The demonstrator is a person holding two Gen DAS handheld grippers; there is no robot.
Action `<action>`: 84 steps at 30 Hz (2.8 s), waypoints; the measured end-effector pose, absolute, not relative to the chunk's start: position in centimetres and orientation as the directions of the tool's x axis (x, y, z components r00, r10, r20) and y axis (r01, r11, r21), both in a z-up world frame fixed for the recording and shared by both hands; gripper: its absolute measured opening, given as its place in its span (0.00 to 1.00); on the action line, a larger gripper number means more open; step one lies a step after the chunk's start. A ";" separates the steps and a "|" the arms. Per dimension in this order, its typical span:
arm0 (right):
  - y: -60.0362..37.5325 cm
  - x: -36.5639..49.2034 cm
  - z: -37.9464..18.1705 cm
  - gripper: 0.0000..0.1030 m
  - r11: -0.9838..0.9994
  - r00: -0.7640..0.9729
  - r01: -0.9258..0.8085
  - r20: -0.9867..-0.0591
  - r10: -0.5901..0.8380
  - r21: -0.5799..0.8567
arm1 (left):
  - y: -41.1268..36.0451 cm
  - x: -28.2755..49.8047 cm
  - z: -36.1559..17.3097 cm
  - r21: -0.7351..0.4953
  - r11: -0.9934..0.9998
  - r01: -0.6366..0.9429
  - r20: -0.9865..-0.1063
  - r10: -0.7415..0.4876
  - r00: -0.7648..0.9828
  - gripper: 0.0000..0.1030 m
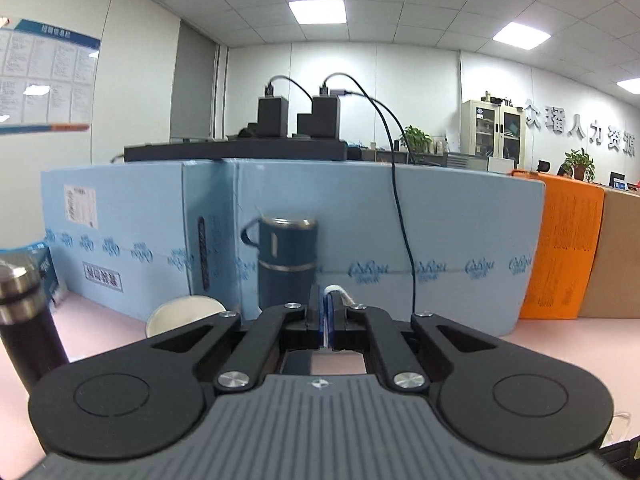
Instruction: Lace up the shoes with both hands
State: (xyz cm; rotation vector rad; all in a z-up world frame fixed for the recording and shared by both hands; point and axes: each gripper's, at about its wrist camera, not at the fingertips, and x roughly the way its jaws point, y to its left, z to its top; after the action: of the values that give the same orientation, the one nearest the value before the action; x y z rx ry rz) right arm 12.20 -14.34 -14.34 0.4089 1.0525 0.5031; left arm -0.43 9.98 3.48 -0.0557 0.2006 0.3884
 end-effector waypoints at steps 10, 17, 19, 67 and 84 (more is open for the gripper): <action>-14.5 11.9 -14.4 0.20 0.816 0.421 -0.179 -0.707 0.569 0.550 | 14.7 -4.8 7.9 0.048 0.846 -0.532 -0.117 0.533 0.838 0.02; -14.7 11.6 -14.6 0.21 0.811 0.437 -0.160 -0.697 0.569 0.562 | 17.9 -8.5 10.9 0.099 0.777 -0.622 -0.096 0.630 0.771 0.02; -14.7 11.6 -14.6 0.21 0.809 0.439 -0.152 -0.695 0.570 0.568 | 18.5 -9.5 11.6 0.119 0.761 -0.637 -0.089 0.648 0.757 0.02; -16.1 10.0 -11.3 0.66 0.758 0.529 -0.324 -0.556 0.641 0.566 | -0.7 2.4 22.2 0.175 0.960 0.217 -0.002 -0.220 0.975 0.52; -23.0 9.7 -12.0 0.77 0.708 0.537 -0.175 -0.536 0.651 0.684 | 0.4 0.8 -0.9 0.152 0.988 0.024 -0.580 0.070 0.812 0.88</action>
State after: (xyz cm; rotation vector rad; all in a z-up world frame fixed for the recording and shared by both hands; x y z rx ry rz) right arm 9.69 -22.97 -12.01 0.6144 0.8734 0.5296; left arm 0.84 0.42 -0.93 0.1553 0.6241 0.0244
